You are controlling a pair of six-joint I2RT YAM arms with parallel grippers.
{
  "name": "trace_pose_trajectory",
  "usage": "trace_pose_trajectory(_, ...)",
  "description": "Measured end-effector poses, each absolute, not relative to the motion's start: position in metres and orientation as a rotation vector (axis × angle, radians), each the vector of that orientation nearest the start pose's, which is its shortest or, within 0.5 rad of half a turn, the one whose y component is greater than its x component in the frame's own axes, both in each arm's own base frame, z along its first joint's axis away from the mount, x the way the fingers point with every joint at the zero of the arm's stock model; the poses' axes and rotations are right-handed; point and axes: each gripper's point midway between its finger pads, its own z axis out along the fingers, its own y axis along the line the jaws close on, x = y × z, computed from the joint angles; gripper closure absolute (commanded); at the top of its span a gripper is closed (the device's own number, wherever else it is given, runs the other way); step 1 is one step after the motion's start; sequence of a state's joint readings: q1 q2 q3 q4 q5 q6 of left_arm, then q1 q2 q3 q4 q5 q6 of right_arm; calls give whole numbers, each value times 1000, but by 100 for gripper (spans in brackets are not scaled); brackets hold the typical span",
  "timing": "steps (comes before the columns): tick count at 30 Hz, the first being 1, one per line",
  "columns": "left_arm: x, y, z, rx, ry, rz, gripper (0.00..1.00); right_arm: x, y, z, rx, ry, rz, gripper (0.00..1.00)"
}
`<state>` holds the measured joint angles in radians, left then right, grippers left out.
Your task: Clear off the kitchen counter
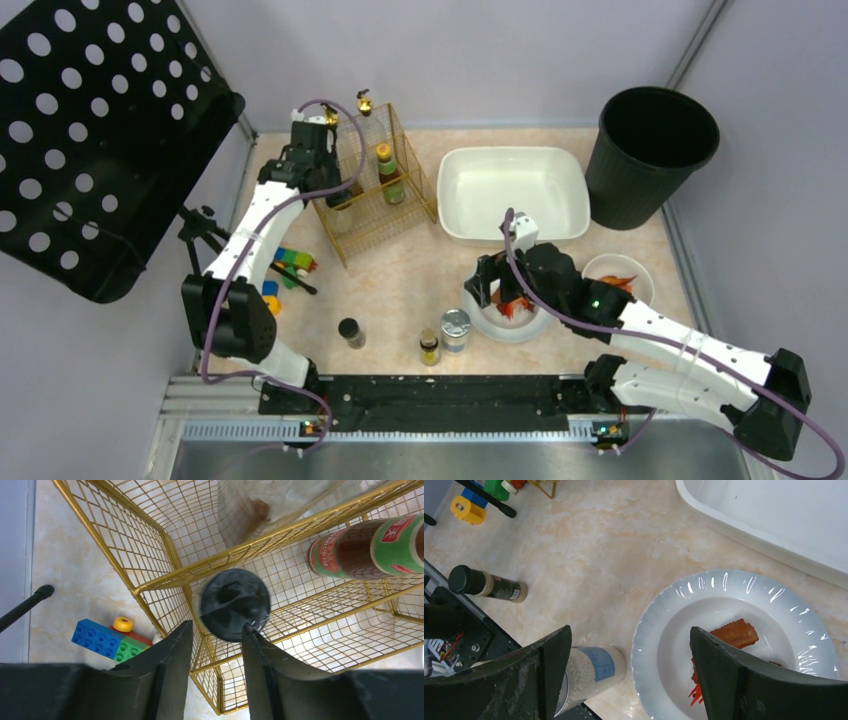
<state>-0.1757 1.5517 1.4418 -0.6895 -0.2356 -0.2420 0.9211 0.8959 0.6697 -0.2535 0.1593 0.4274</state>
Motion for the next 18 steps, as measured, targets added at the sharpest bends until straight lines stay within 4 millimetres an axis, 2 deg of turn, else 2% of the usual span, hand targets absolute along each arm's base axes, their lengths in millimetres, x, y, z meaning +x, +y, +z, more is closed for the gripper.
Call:
trace_pose_trajectory(3,408,-43,205,-191,2336,56,38,197,241,174,-417,2072,668,13)
trace_pose_trajectory(6,407,-45,204,-197,2340,43,33,197,241,174,-416,2071,667,13)
trace_pose_trajectory(13,404,-49,206,-185,2357,14,32,197,240,181,-407,2051,678,13)
trace_pose_trajectory(18,398,-62,231,-151,2319,-86,32,195,238,179,-411,2060,670,12)
